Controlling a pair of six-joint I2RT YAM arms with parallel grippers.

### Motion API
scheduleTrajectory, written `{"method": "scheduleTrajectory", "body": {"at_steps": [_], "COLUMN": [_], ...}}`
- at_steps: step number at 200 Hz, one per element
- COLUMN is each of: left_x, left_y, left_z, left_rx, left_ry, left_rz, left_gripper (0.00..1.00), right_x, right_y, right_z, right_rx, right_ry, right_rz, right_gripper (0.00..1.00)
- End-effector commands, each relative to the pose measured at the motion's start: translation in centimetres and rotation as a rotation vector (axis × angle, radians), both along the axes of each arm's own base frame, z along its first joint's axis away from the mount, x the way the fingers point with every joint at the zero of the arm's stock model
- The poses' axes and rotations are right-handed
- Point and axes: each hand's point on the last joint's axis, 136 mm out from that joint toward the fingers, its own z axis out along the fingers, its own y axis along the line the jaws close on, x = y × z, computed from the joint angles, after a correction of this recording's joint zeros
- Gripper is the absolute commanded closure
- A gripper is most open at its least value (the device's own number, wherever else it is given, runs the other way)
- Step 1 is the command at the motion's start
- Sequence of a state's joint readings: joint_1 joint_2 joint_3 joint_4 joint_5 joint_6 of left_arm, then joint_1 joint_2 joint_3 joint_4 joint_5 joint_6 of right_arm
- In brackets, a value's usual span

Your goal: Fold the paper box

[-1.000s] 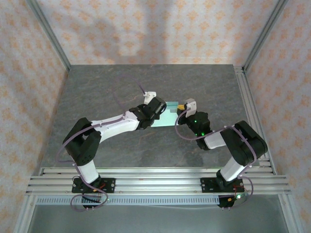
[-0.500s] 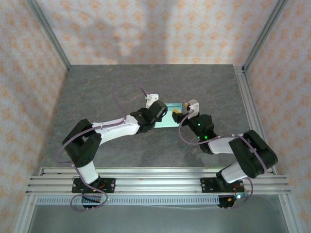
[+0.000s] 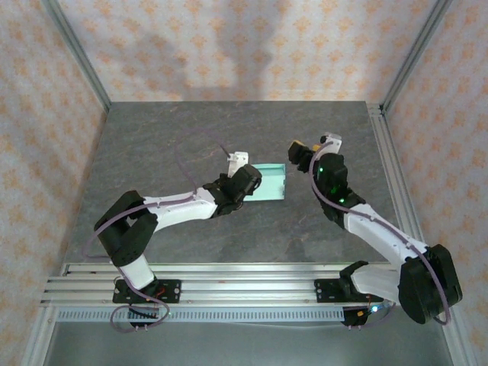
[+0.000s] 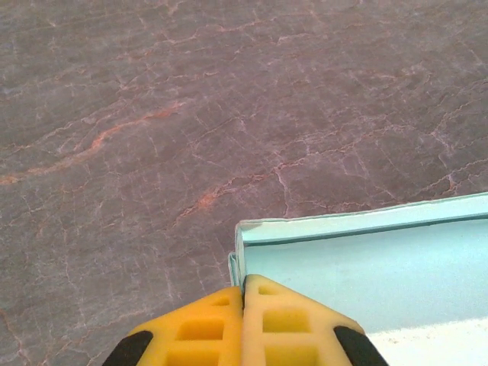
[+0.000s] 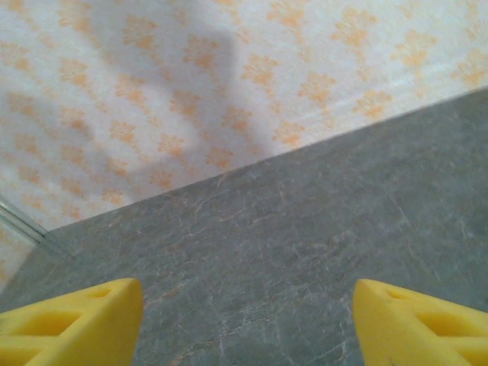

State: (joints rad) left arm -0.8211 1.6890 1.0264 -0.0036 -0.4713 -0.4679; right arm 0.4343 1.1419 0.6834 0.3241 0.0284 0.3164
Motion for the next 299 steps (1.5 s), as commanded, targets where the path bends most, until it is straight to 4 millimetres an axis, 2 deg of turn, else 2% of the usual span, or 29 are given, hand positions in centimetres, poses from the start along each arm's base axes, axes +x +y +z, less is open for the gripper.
{"method": "scheduleTrajectory", "body": {"at_steps": [1, 13, 18, 58, 101, 150, 218, 259, 299], "left_x": [-0.3, -0.6, -0.7, -1.2, -1.6, -2.1, -2.2, -2.7, -2.9], "left_y": [0.3, 0.1, 0.1, -0.2, 0.0, 0.9, 1.1, 1.4, 1.1], "left_z": [1.2, 1.3, 1.4, 1.6, 1.1, 0.0, -0.1, -1.0, -0.9], "left_rx": [0.017, 0.029, 0.034, 0.058, 0.081, 0.072, 0.062, 0.06, 0.059], "left_ry": [-0.075, -0.1, -0.11, -0.143, -0.164, -0.182, -0.207, -0.206, -0.213], "left_rz": [0.019, 0.011, 0.011, 0.012, 0.023, 0.063, 0.063, 0.054, 0.038], "left_gripper": [1.0, 1.0, 1.0, 1.0, 1.0, 1.0, 1.0, 1.0, 1.0], "right_x": [-1.2, -1.3, -1.1, -0.9, -0.6, -1.1, -1.2, -1.1, -0.6], "right_y": [-0.2, 0.1, 0.2, 0.8, 2.2, 3.6, 4.7, 5.3, 5.4], "right_z": [-4.1, -3.8, -4.5, -5.5, -7.1, -8.1, -9.7, -8.6, -8.1], "right_rx": [0.039, 0.038, 0.034, 0.079, 0.126, 0.122, 0.132, 0.152, 0.149], "right_ry": [0.267, 0.307, 0.341, 0.438, 0.534, 0.566, 0.609, 0.591, 0.576], "right_rz": [-0.022, -0.014, -0.018, -0.032, -0.01, 0.029, 0.043, 0.062, 0.059], "right_gripper": [0.29, 0.29, 0.29, 0.31, 0.39, 0.38, 0.41, 0.41, 0.36]}}
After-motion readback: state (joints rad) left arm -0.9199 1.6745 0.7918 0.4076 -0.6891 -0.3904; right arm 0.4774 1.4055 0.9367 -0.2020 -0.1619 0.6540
